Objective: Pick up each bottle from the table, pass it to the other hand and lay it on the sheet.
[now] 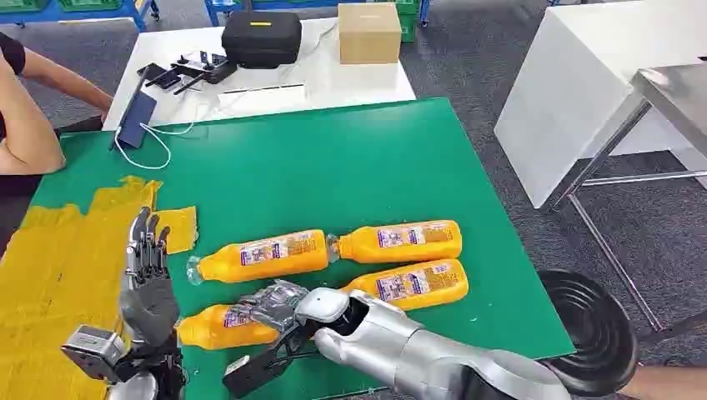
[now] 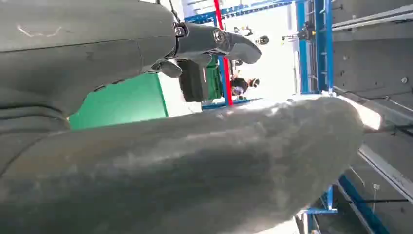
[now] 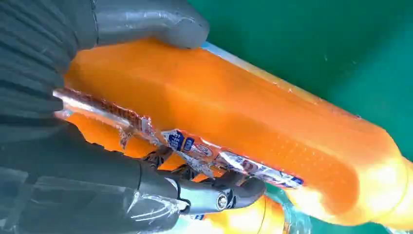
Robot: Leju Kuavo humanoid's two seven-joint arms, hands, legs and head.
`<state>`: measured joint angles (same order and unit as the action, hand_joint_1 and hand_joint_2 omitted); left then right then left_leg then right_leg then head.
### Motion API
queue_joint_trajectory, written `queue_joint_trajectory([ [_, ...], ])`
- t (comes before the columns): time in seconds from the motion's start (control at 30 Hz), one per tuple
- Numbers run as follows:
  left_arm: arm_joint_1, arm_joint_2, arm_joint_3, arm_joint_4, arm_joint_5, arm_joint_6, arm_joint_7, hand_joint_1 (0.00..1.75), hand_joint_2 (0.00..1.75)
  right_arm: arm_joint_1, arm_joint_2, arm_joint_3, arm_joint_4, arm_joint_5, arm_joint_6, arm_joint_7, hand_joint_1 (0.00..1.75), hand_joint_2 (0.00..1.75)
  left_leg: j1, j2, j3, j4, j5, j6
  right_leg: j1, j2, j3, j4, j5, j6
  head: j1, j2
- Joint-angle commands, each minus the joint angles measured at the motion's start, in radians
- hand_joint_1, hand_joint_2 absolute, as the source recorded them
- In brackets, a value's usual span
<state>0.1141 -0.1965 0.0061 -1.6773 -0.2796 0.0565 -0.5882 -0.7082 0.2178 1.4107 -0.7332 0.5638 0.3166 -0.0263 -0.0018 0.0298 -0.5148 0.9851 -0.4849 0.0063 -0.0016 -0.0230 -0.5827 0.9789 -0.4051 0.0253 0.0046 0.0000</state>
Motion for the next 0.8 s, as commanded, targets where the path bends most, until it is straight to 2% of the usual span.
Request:
queue_joint_trajectory([
  [0.03,-0.054,0.01,-0.003,0.087,0.012,-0.008,0.016,0.0,0.0,-0.006,-0.014,0.16,0.165,0.033,0.063,-0.037,1.75,1.75,0.001,-0.006,0.003,-0.003,0.002,0.0,0.0,-0.003,0.005,-0.004,0.001,0.0,0.0,0.0],
  [0.37,-0.054,0.01,-0.003,0.087,0.012,-0.008,0.016,0.0,0.0,-0.006,-0.014,0.16,0.165,0.033,0.063,-0.037,1.75,1.75,0.001,-0.006,0.008,-0.002,0.002,-0.001,0.001,-0.002,0.01,-0.004,0.001,0.0,0.0,0.0],
  [0.43,-0.052,0.01,-0.001,0.085,0.015,-0.006,0.018,0.0,0.0,0.008,-0.001,0.16,0.19,0.075,0.064,-0.055,1.71,1.75,0.001,-0.007,0.008,-0.003,0.003,-0.001,0.001,-0.003,0.01,-0.005,0.002,0.0,0.0,0.0],
  [0.57,-0.055,0.01,0.0,0.091,0.017,-0.001,0.018,0.0,0.0,0.037,0.024,0.16,0.245,0.141,0.054,-0.067,1.75,1.75,0.002,-0.009,0.007,-0.004,0.004,-0.001,0.002,-0.003,0.01,-0.007,0.003,0.0,0.0,0.0],
  [0.6,-0.055,0.009,0.0,0.09,0.017,0.001,0.019,0.0,0.0,0.04,0.028,0.16,0.253,0.161,0.052,-0.071,1.75,1.75,0.0,-0.004,0.012,-0.003,0.001,-0.001,0.0,-0.002,0.013,-0.004,0.0,0.0,0.0,0.0],
  [0.63,-0.056,0.009,0.0,0.091,0.018,0.0,0.019,0.0,0.0,0.042,0.031,0.16,0.258,0.161,0.052,-0.072,1.75,1.75,0.001,-0.006,0.011,-0.004,0.003,-0.001,0.001,-0.002,0.012,-0.006,0.002,0.0,0.0,0.0],
  [0.8,-0.053,0.011,0.008,0.091,0.023,-0.003,0.02,0.0,0.0,0.001,0.02,0.156,0.219,0.153,0.105,-0.086,1.75,1.75,0.0,-0.003,0.014,-0.002,0.001,-0.001,0.001,0.0,0.013,-0.004,0.001,-0.001,0.0,0.0],
])
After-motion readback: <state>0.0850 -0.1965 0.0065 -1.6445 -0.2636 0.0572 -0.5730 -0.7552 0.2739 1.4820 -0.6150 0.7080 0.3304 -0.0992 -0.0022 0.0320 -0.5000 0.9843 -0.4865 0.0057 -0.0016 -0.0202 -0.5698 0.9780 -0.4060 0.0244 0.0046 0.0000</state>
